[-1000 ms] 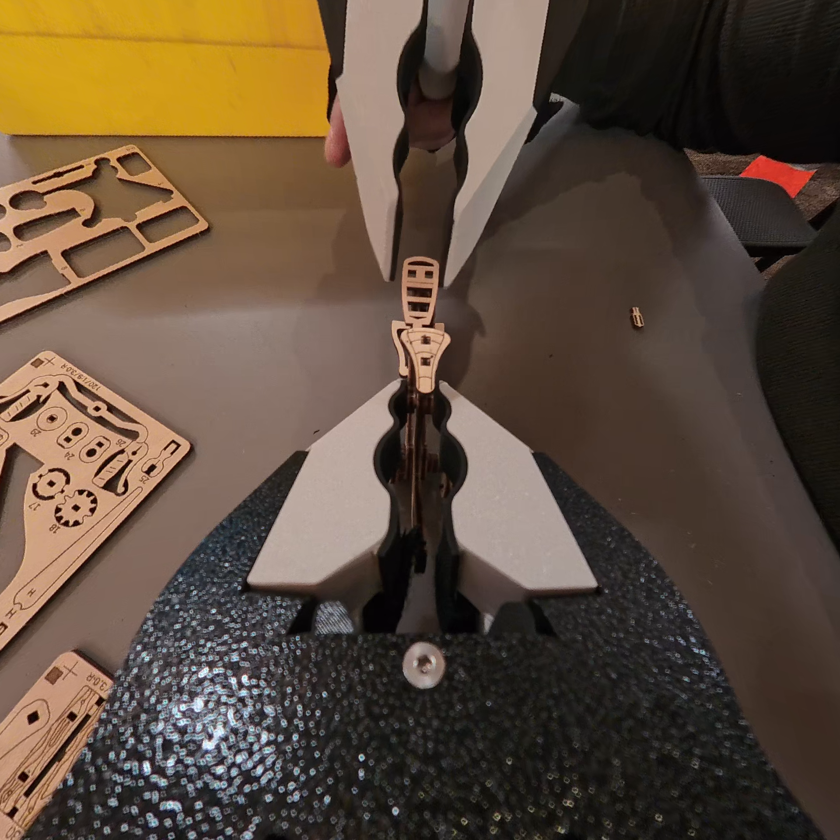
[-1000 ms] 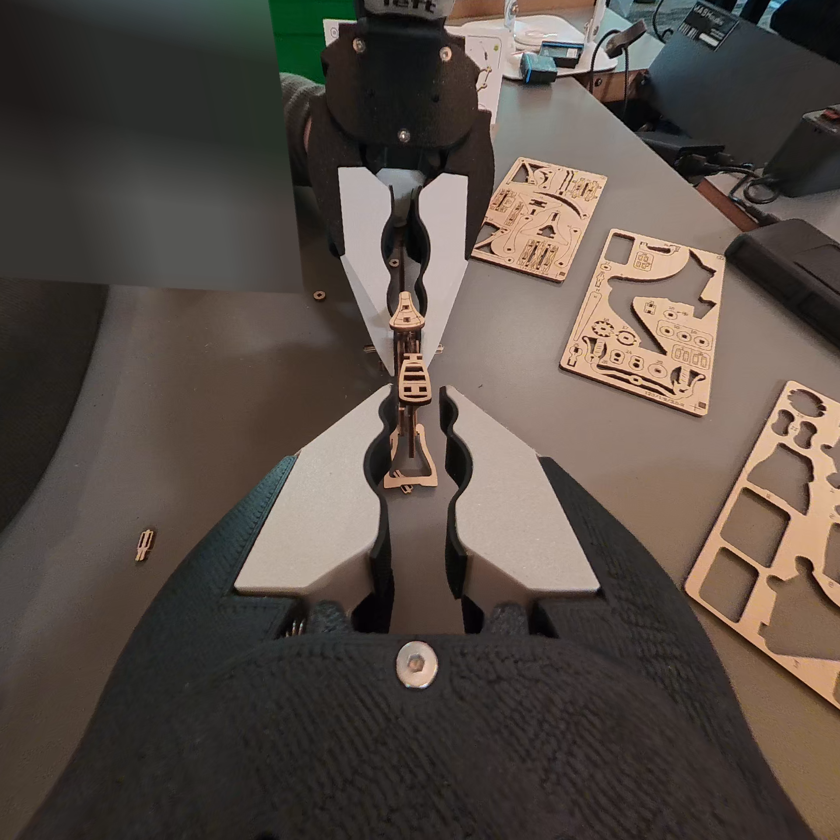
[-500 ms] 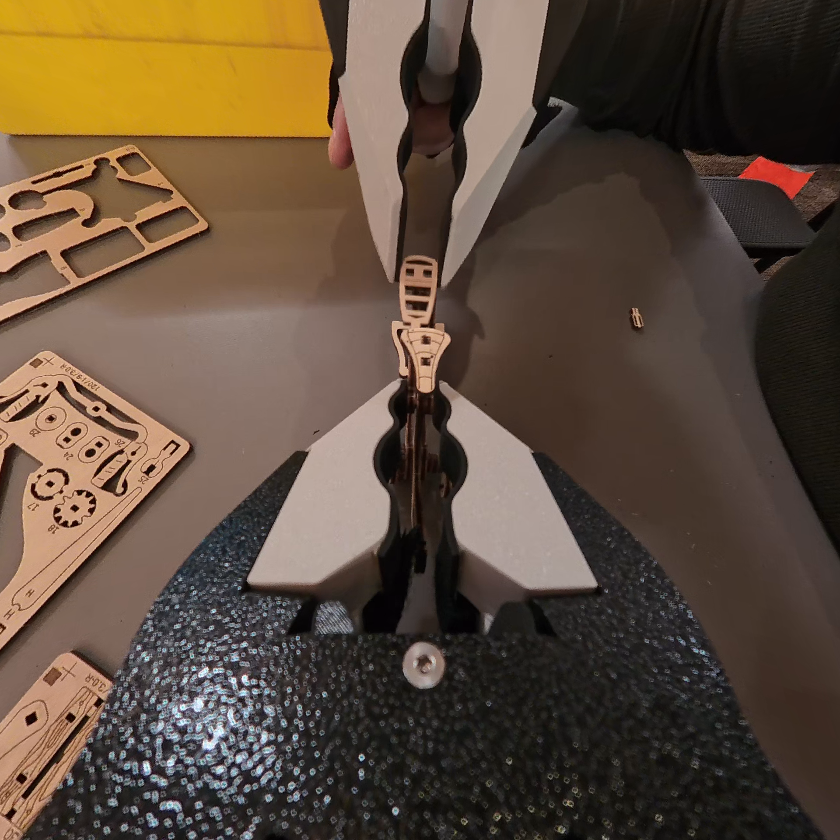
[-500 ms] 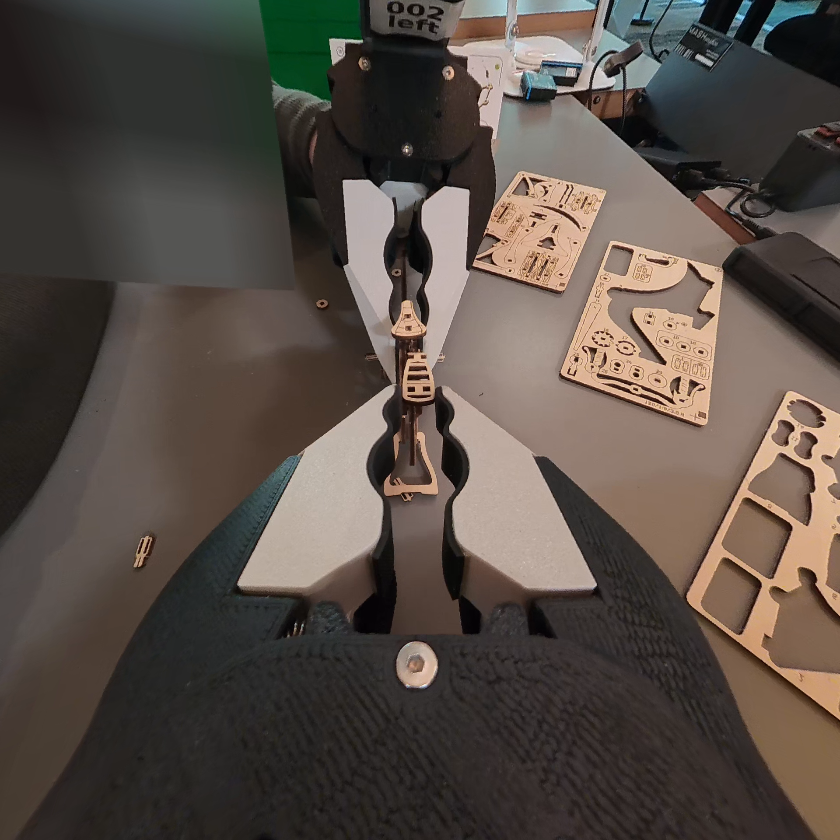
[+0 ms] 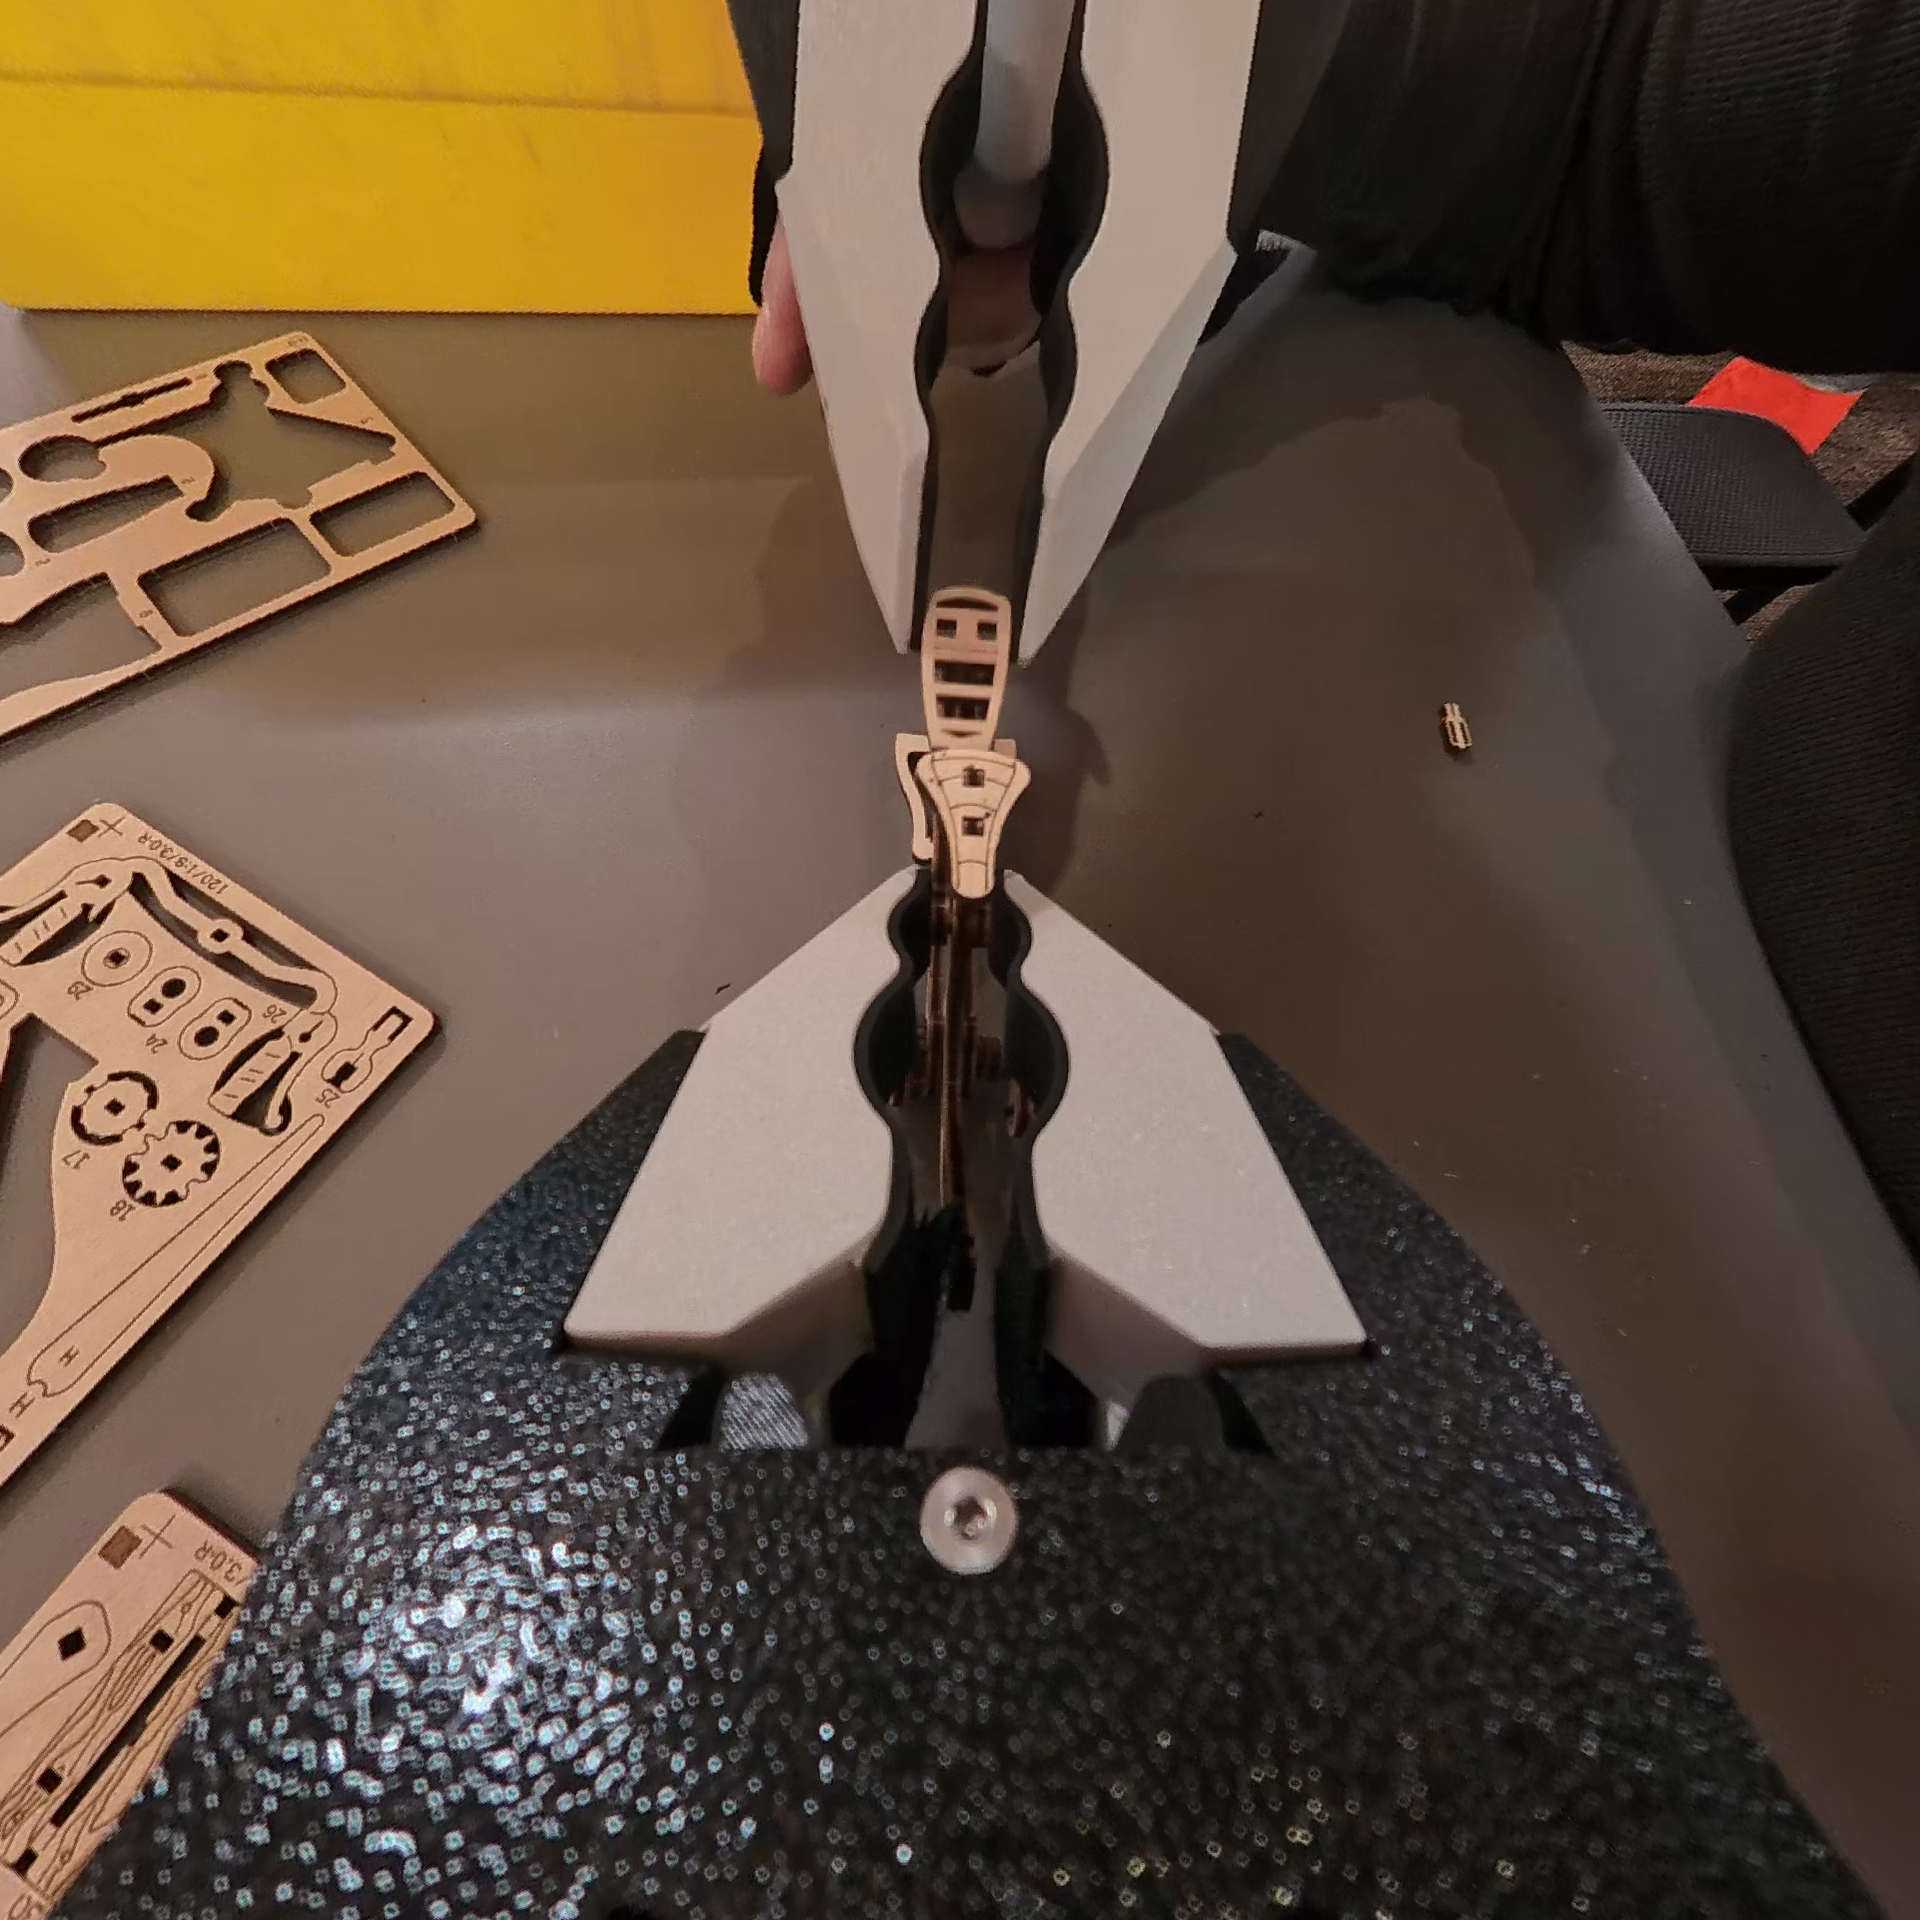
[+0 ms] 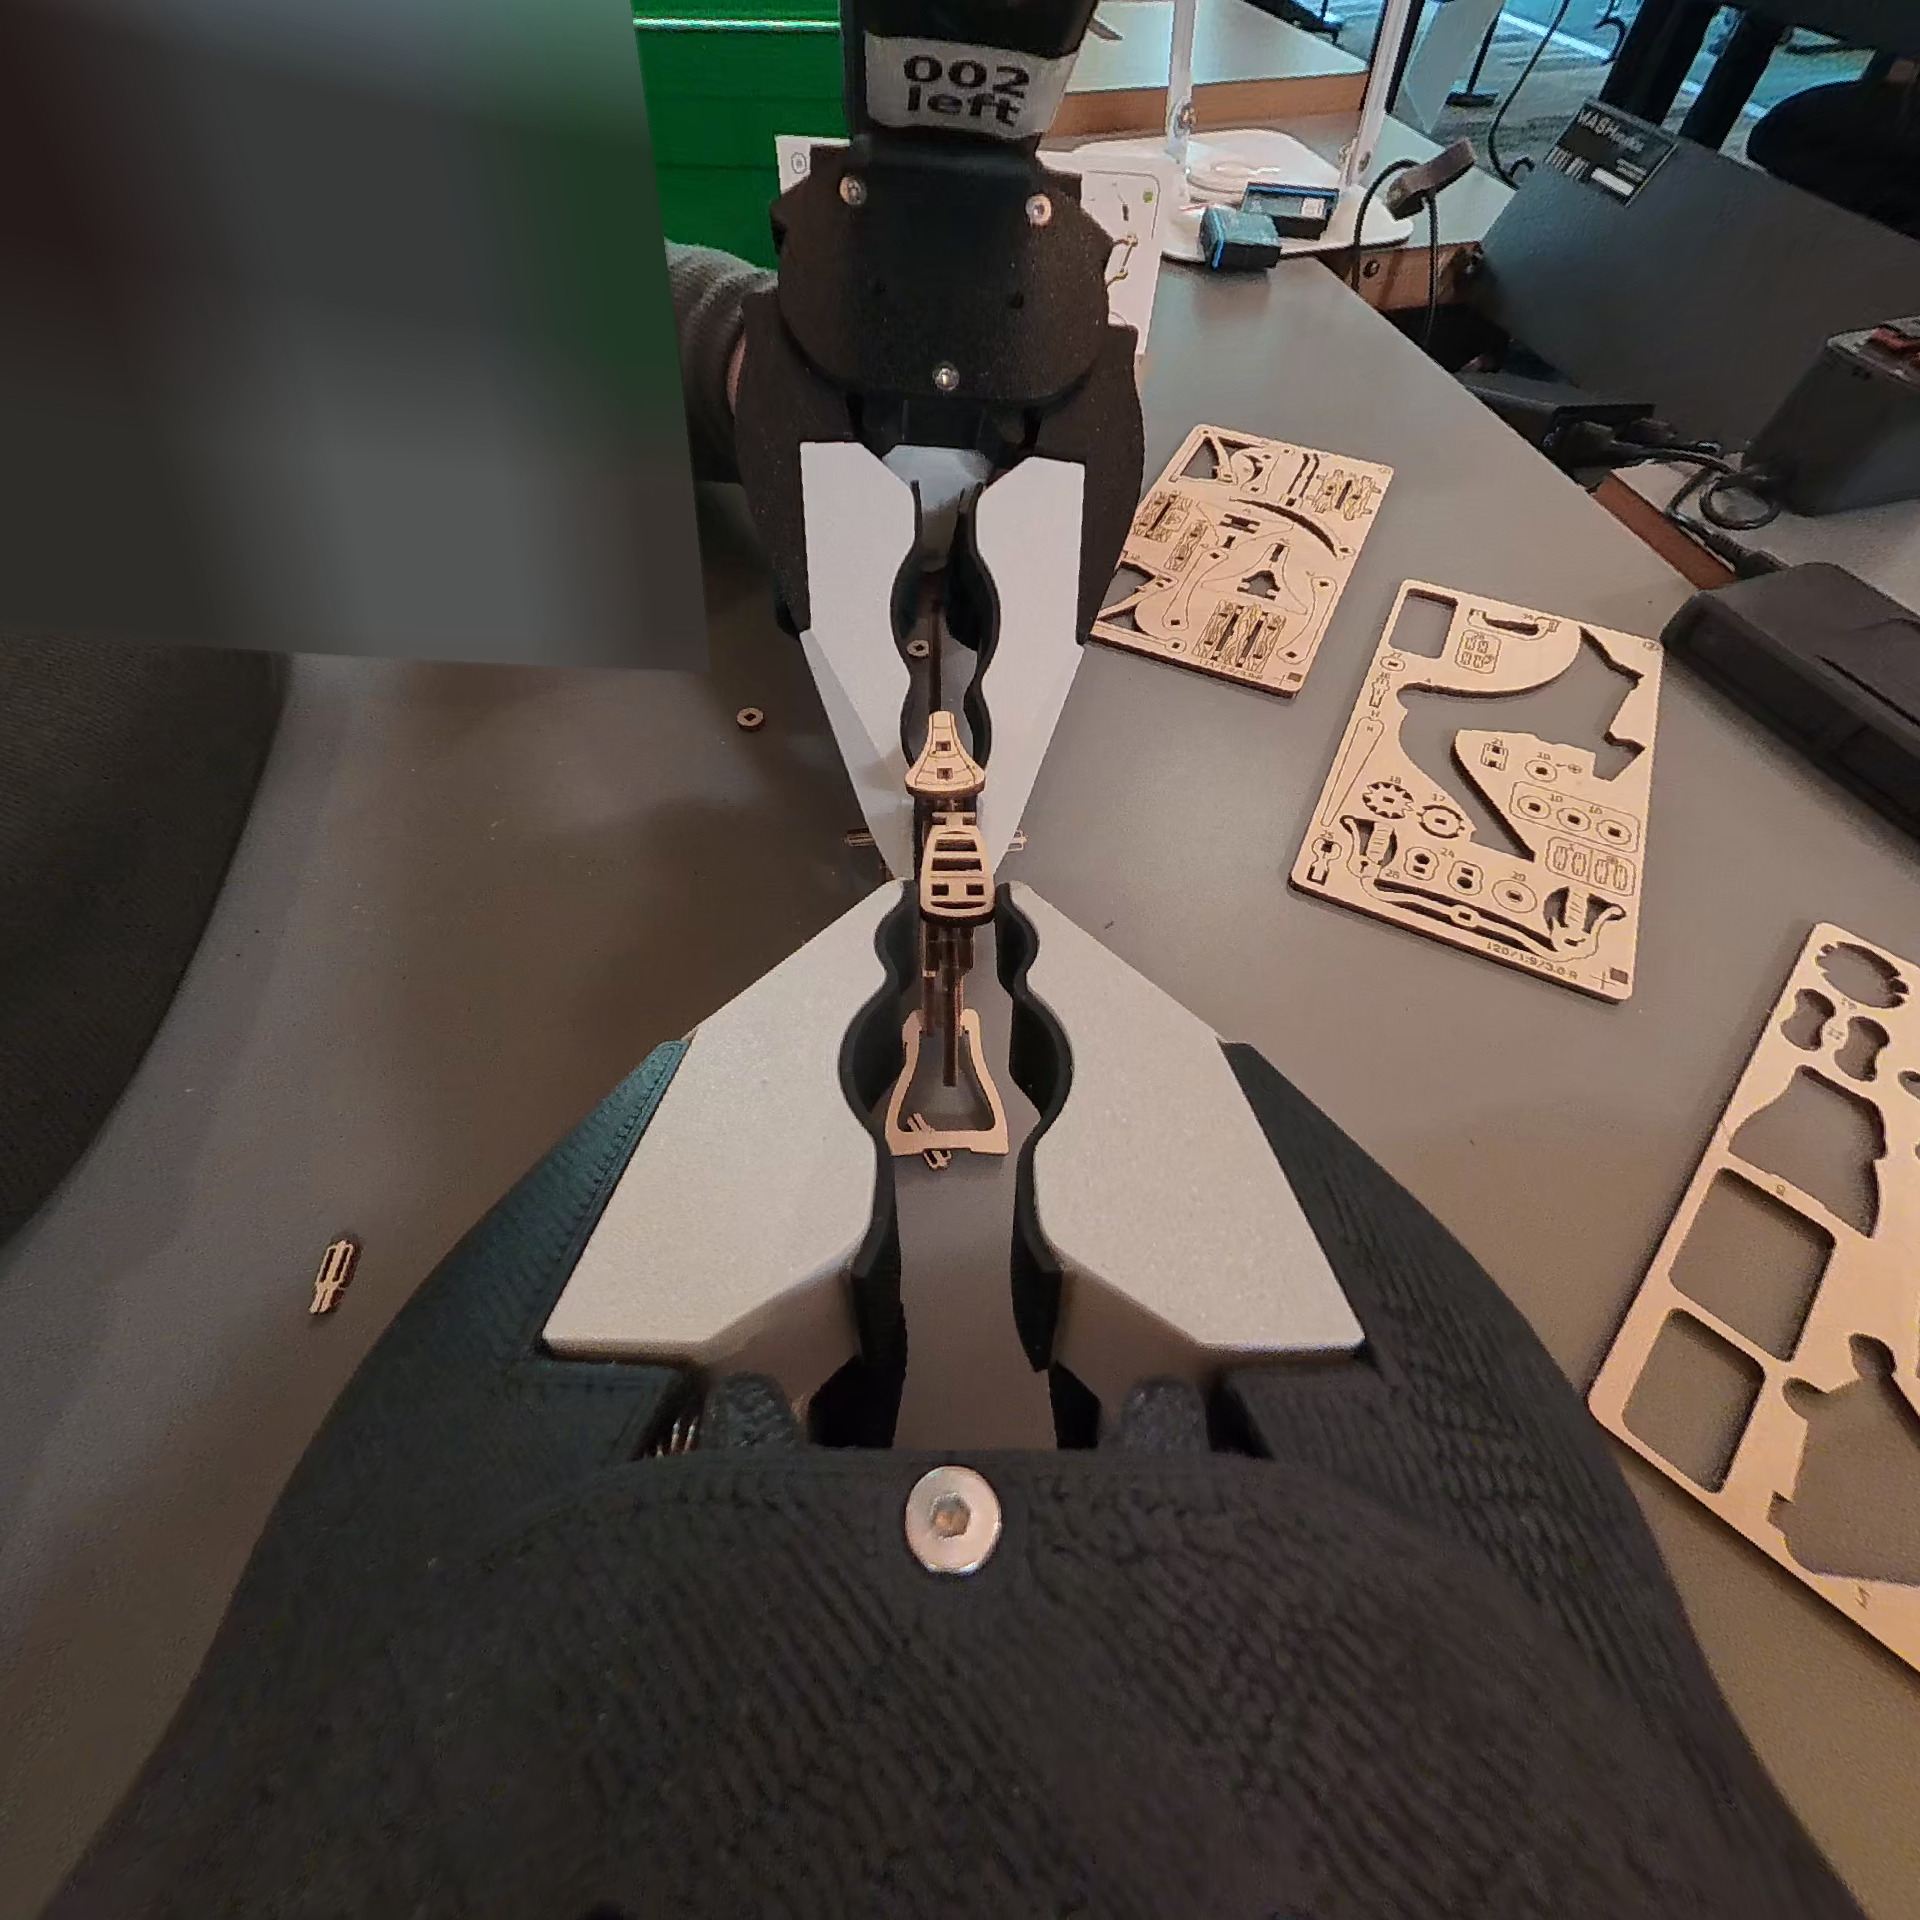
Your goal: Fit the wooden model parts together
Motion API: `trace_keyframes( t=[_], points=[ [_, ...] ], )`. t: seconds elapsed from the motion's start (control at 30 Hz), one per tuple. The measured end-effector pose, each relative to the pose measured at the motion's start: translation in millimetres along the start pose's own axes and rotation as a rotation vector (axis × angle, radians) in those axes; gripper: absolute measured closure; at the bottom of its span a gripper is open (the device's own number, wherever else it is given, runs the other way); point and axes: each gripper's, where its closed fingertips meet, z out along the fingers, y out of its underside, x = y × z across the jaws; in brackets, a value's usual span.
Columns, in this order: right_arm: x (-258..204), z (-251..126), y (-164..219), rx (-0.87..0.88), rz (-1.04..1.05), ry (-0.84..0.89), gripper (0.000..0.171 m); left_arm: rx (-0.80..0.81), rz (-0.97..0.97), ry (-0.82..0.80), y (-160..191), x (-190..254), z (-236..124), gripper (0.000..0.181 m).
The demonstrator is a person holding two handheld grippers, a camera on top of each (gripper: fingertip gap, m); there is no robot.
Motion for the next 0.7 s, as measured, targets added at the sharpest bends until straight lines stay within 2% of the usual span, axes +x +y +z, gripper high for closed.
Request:
trace_keyframes(
  t=[0.7],
  points=[
    [-1.1, 3.0, 6.3, -0.034, -0.042, 0.002, 0.159, -0.001, 0.003, -0.001, 0.0, 0.1, -0.1, 0.173]
  ],
)
